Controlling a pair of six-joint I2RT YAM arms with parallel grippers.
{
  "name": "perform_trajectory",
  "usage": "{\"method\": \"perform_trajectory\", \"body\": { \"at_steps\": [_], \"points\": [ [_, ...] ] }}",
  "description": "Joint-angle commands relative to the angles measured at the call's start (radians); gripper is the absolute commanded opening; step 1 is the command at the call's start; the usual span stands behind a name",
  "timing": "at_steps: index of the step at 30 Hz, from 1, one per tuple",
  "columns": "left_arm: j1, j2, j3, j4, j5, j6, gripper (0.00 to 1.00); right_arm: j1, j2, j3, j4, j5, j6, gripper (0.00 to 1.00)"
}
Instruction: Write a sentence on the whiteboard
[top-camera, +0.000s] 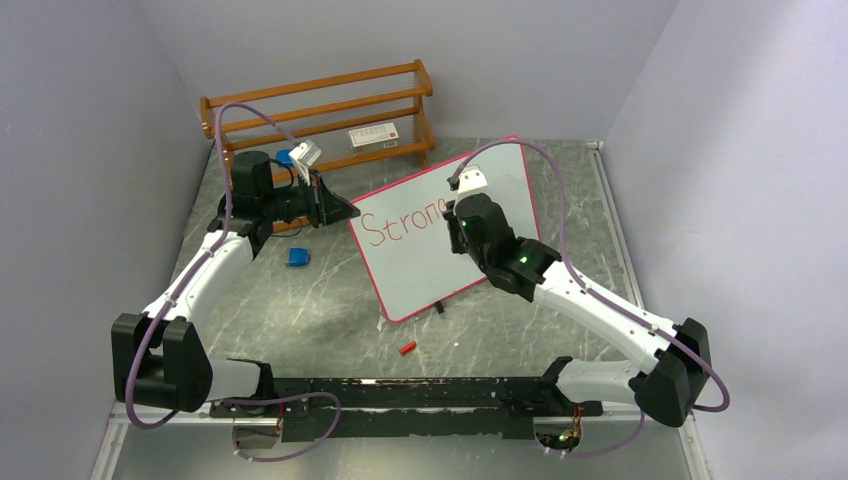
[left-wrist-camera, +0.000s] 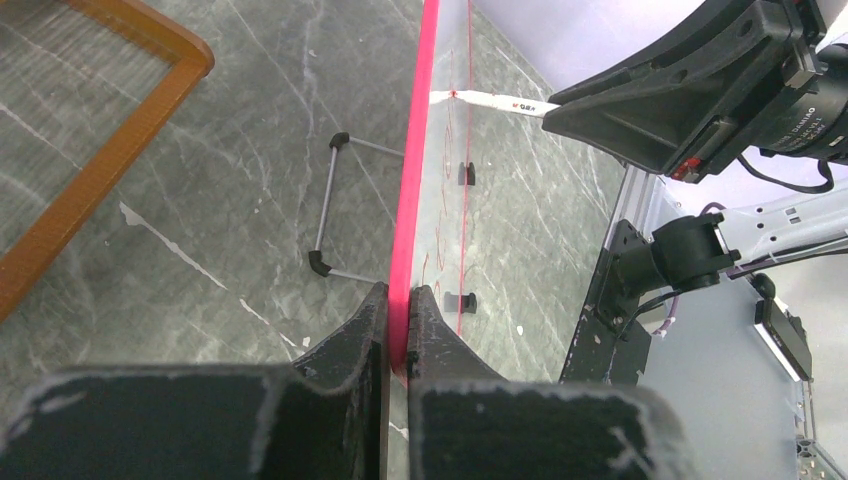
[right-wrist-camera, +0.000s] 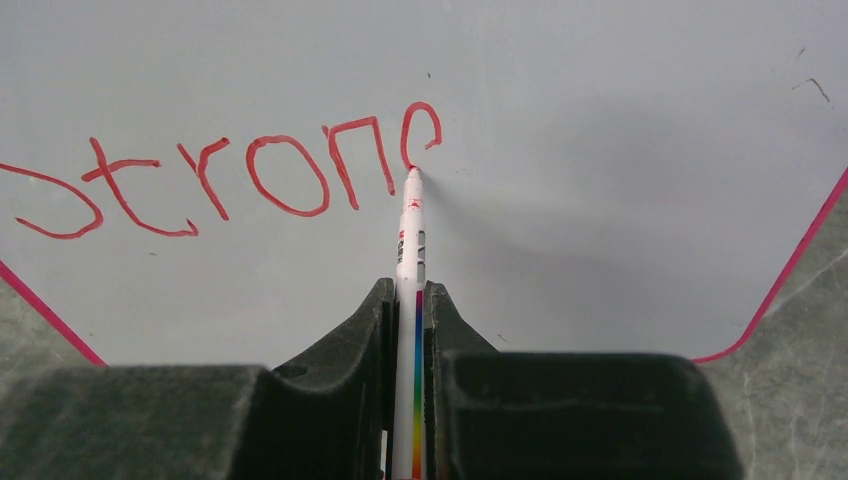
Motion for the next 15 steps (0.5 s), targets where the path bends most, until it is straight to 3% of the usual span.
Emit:
{"method": "perform_trajectory", "body": {
  "at_steps": [1,15],
  "points": [
    [-0.034,0.029,-0.012,-0.085,-0.023,0.072,0.05,-0.004,0.000,-0.019,-0.028,0.035,0.004,0.00],
    [-0.034,0.031,-0.012,-0.083,-0.023,0.071,0.05,-0.007,0.002,-0.001,0.027,0.070,-0.009,0.00]
  ]
}}
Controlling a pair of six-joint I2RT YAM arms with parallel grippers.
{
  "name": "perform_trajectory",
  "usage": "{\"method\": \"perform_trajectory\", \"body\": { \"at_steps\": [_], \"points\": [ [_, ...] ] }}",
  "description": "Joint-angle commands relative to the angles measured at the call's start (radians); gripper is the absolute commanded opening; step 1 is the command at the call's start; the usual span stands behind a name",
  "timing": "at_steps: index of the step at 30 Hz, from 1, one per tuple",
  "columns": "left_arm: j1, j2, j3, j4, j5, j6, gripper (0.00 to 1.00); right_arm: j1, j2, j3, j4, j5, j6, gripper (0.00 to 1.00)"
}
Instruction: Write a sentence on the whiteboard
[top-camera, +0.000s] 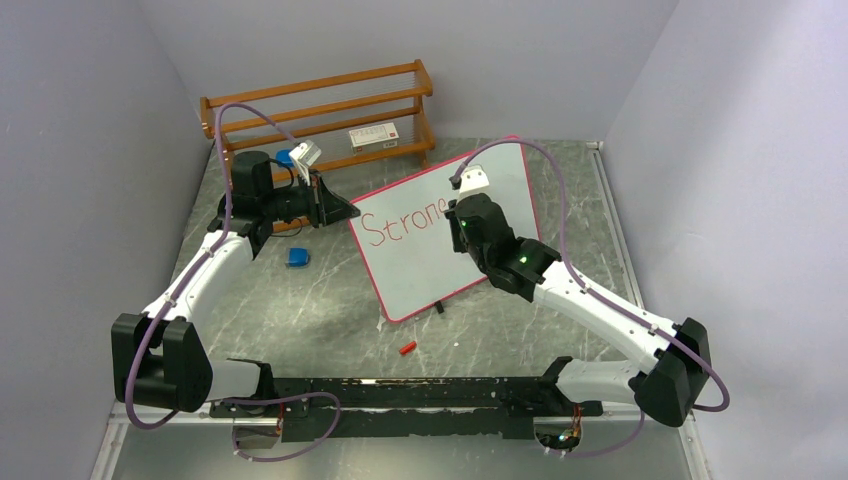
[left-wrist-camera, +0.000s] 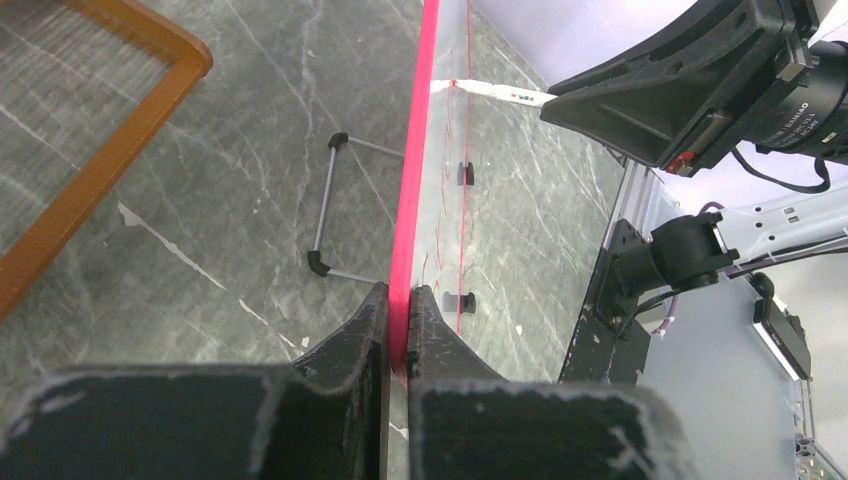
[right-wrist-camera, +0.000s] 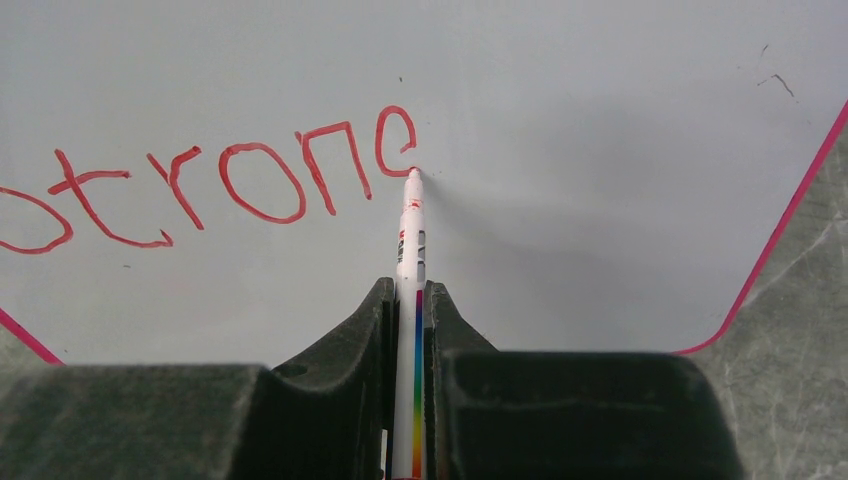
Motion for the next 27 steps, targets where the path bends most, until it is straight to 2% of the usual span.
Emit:
{"method": "perform_trajectory", "body": {
  "at_steps": [1,13,27],
  "points": [
    [-0.033,0.030,-0.013,-0.082,-0.022,0.070,0.05,-0.007,0.001,0.001,0.036,0.025,-0.008,0.00],
    [-0.033,0.031,-0.013,-0.081,-0.019,0.069,0.05,-0.007,0.008,0.019,0.080,0.030,-0.020,0.00],
    [-0.033,0.029,-0.013,-0.081,-0.024,0.069,0.05,-0.007,0.006,-0.004,0.015,-0.003,0.004,0.00]
  ]
}}
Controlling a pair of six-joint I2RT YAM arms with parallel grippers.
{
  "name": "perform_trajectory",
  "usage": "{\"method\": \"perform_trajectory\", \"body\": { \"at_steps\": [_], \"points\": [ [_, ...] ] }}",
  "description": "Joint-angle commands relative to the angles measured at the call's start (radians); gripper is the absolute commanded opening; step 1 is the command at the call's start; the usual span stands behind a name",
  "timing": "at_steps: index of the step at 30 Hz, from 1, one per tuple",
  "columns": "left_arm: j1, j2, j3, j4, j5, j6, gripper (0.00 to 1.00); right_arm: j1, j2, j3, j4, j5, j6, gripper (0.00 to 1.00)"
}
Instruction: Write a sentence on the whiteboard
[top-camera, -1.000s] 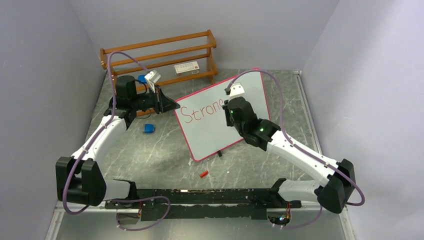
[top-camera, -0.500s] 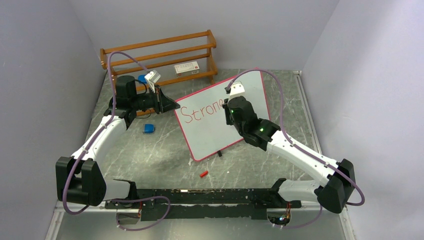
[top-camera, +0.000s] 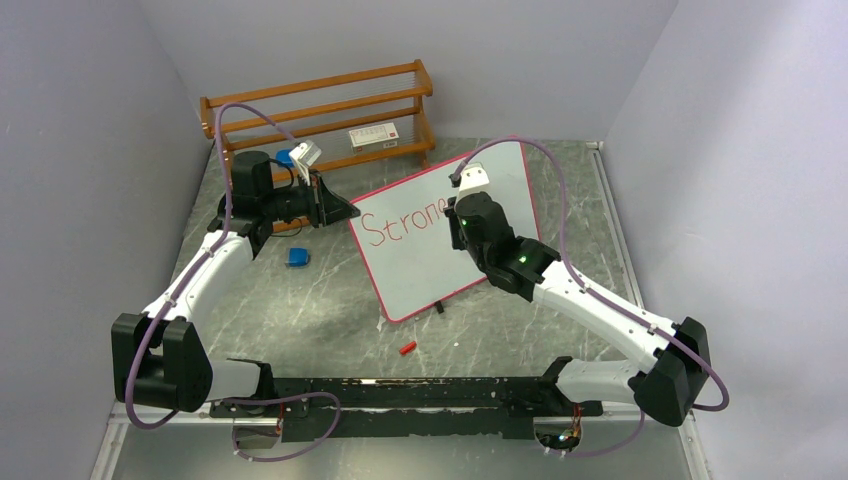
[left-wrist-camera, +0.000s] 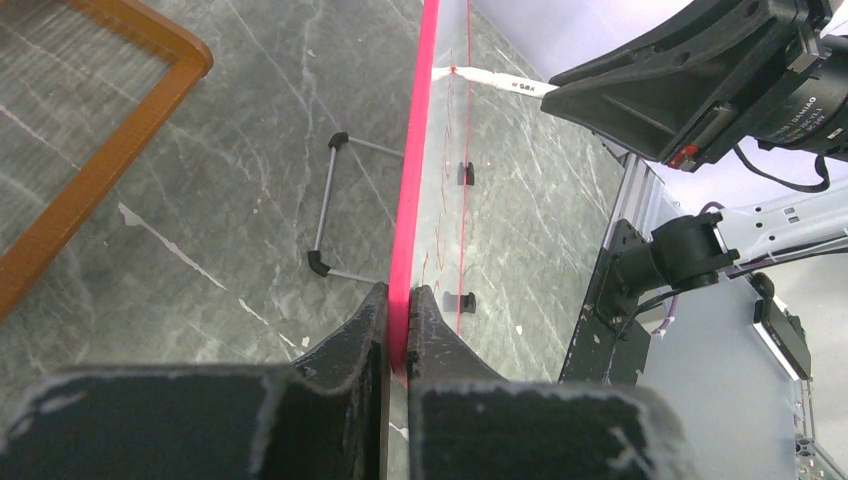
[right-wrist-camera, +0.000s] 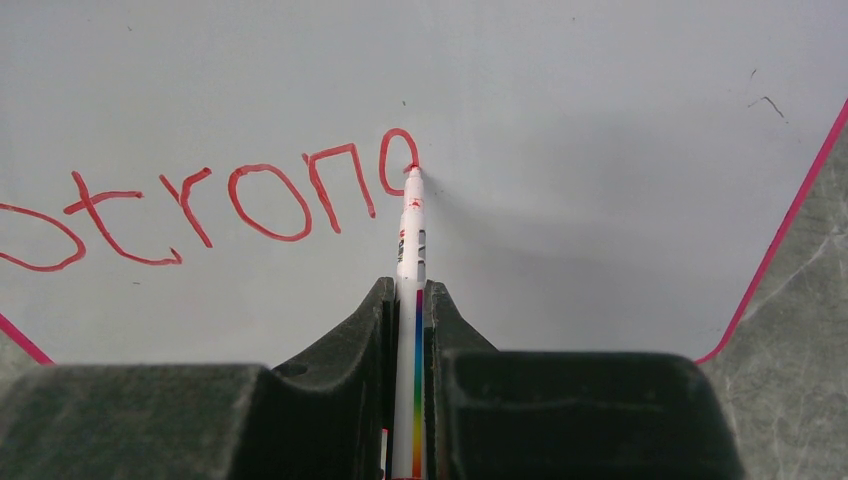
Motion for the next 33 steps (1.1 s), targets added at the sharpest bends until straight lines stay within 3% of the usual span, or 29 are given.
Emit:
{"method": "perform_trajectory", "body": {
  "at_steps": [1,33],
  "points": [
    [-0.033,0.028,-0.012,-0.082,-0.023,0.070,0.05,-0.007,0.000,-0.007,-0.031,-0.013,0.017,0.00],
    [-0.035,0.029,-0.014,-0.080,-0.022,0.067,0.05,-0.004,-0.015,-0.054,-0.119,-0.076,0.067,0.00]
  ]
}}
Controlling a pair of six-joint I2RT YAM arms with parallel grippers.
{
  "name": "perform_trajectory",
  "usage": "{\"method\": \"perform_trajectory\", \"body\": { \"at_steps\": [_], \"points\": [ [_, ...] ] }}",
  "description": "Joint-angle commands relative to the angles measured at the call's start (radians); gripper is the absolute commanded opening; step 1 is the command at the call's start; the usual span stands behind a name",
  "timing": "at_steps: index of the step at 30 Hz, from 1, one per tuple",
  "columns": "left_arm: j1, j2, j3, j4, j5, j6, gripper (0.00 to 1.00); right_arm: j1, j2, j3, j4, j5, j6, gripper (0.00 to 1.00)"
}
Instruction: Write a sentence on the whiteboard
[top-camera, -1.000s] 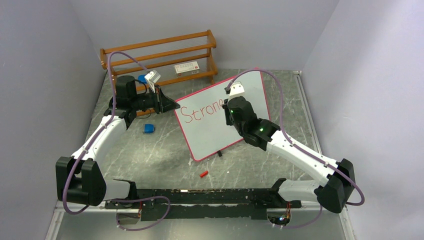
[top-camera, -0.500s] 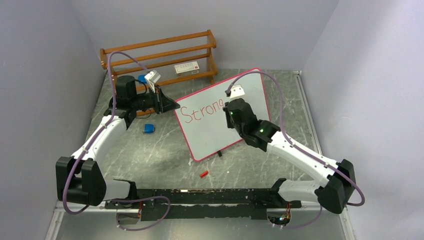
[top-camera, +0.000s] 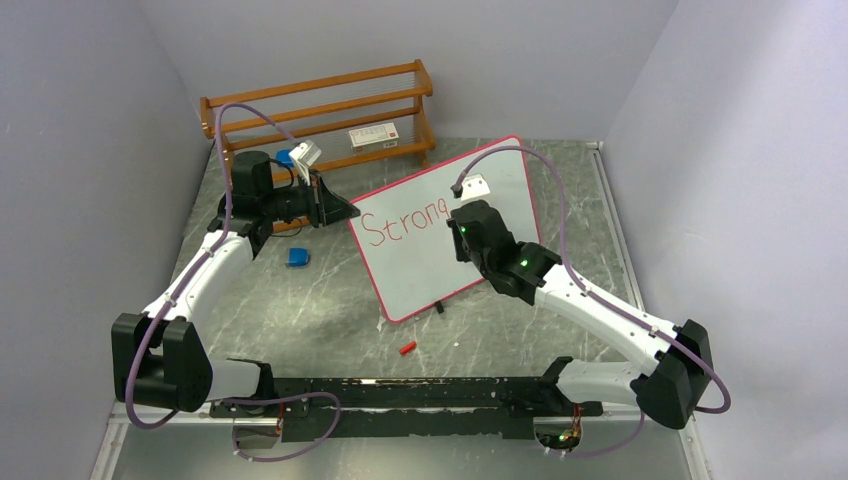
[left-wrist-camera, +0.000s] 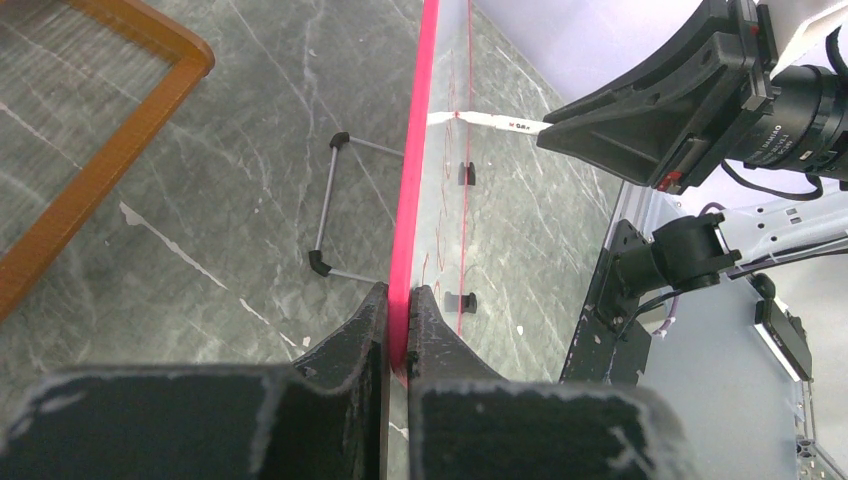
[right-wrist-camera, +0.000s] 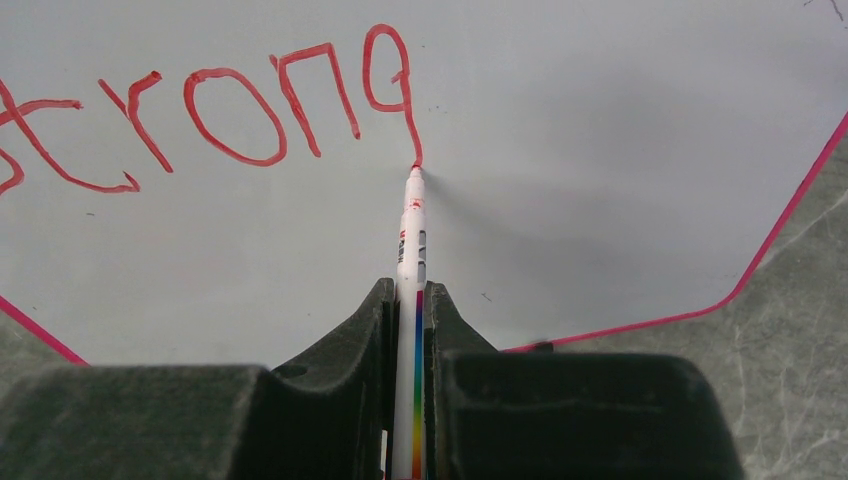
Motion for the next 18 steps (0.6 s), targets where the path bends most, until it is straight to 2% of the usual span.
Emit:
{"method": "perform_trajectory", "body": {
  "at_steps": [1,18],
  "points": [
    [-0.034,0.029,-0.014,-0.080,-0.022,0.066,0.05,-0.004,0.003,-0.017,-0.023,-0.047,0.017,0.00],
    [-0.038,0.028,-0.014,-0.082,-0.026,0.068,0.05,0.006,-0.003,0.004,0.033,-0.087,0.019,0.00]
  ]
}}
